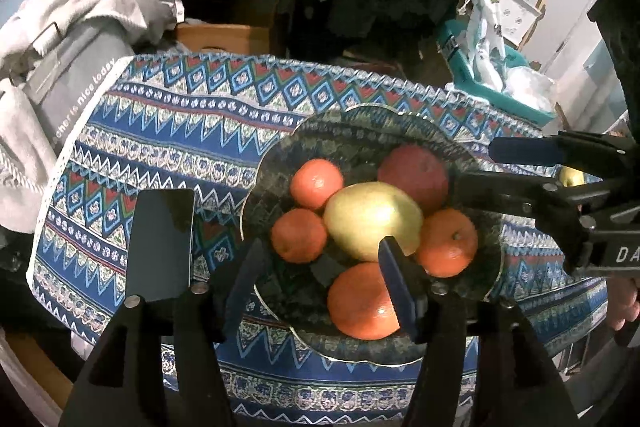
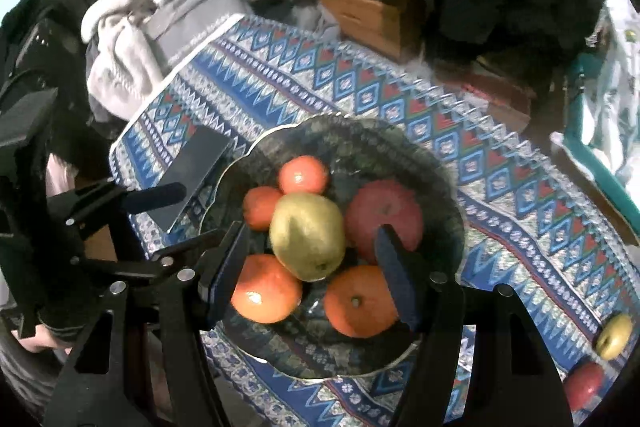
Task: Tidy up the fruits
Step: 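Lower both fruits into the glass bowl, open both grippers and raise them, then move both open grippers away from the bowl toward the yellow pear and red apple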
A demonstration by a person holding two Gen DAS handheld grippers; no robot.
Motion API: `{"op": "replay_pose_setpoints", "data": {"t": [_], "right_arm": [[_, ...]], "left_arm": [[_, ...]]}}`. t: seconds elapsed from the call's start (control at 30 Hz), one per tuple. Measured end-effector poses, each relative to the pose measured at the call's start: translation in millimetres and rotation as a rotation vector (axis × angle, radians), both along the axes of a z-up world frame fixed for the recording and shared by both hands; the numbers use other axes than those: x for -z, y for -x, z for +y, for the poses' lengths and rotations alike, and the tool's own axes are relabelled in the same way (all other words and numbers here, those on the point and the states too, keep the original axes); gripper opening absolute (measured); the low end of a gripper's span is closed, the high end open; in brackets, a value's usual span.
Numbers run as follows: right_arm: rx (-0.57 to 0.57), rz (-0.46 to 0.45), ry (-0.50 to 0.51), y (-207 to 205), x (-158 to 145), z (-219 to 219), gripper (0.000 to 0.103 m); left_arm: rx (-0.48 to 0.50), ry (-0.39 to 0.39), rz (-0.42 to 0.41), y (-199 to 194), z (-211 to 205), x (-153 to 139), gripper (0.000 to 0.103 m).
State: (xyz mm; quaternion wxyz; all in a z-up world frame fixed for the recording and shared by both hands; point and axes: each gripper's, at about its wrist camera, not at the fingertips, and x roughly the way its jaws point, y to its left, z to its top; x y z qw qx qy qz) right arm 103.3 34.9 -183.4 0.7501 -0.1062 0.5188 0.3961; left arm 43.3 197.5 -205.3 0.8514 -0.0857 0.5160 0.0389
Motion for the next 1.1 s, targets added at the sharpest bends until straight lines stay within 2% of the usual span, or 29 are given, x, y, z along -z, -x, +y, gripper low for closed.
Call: {"op": "replay_pose_setpoints", "data": {"t": [0.3,0.53,0.73,0.93,1.1], "right_arm": [[0.050,-0.072,0.013,5,-27,-26,0.068],[0.092,-0.129,0.028,9,-44,-50,0.068],[0.130,-0.176,0.053,12,-53,-72,0.068],[0.176,-0.211,0.070,12,-61,-97,0.071],[0.212,-0.214,0.076,10,-62,-119,0.073]], "left_arm": [[0.021,-0.015,-0.050,-1,-18,-27,0.071],[0.065,-0.030,-0.079,-2,-42,-41,0.071],[0.105,-0.041,-0.097,-4,-62,-53,0.071],[0.136,-0.049,-0.121,-6,-81,-65,0.076],[0.161,-0.045,-0.130,-9,-96,-71,0.076]]}}
